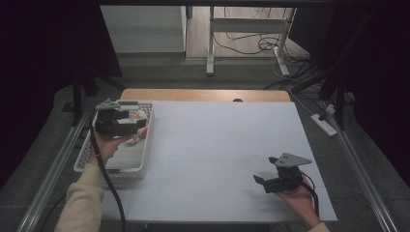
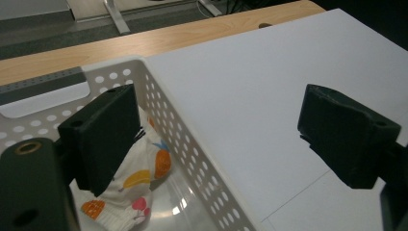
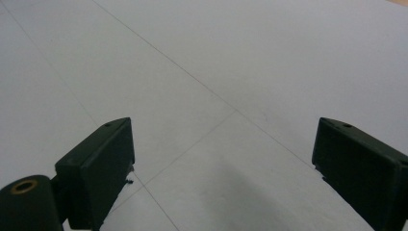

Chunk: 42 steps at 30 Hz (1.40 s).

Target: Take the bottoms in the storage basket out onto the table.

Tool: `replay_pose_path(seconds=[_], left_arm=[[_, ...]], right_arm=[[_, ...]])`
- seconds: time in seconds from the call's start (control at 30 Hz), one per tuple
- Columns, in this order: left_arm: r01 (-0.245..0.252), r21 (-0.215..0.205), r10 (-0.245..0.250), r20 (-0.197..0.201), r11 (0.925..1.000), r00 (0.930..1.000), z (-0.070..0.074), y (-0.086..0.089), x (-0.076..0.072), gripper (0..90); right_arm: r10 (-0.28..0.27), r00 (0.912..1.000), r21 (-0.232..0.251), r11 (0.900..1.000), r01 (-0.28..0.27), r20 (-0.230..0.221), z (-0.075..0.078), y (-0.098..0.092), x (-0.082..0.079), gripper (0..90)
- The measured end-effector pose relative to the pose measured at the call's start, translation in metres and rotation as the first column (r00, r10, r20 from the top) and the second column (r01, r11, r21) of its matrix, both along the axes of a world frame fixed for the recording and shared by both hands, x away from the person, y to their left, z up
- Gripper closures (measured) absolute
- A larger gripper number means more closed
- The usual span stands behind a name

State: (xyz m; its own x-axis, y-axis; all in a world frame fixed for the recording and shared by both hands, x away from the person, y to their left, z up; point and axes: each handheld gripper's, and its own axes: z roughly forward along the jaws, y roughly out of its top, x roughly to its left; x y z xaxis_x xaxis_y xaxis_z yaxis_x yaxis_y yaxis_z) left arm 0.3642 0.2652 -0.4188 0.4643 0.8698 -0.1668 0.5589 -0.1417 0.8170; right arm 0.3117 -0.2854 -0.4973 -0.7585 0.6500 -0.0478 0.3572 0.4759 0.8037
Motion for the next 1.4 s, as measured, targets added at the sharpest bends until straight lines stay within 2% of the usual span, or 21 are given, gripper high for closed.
replay_pose_path(seconds=[0.27,0.67,0.9,1.23,1.4], left_arm=[[-0.01,-0.002,0.01,-0.017,0.9999,0.9998,-0.006,0.007,0.009,14.1],[-0.023,0.023,0.024,-0.034,0.9995,0.9991,-0.014,0.01,0.026,14.2],[-0.029,0.022,0.03,-0.061,0.9993,0.9977,-0.022,0.015,0.037,14.2],[-0.049,0.017,0.05,-0.073,0.9986,0.9961,-0.027,0.022,0.042,14.2],[-0.065,0.027,0.067,-0.097,0.9975,0.993,-0.033,0.024,0.048,14.3]], right_arm=[[0.001,1.0,-0.002,1.0,-0.001,0.001,0.0,0.0,0.0,7.6],[0.009,0.9999,-0.001,1.0,-0.009,0.006,0.0,0.001,-0.001,7.5],[0.011,0.9999,-0.004,1.0,-0.011,0.002,0.0,0.001,0.0,7.5],[0.013,0.9999,0.0,1.0,-0.013,0.0,0.0,0.001,0.0,7.6],[0.012,0.9999,-0.002,1.0,-0.012,0.0,0.0,0.001,0.0,7.6]])
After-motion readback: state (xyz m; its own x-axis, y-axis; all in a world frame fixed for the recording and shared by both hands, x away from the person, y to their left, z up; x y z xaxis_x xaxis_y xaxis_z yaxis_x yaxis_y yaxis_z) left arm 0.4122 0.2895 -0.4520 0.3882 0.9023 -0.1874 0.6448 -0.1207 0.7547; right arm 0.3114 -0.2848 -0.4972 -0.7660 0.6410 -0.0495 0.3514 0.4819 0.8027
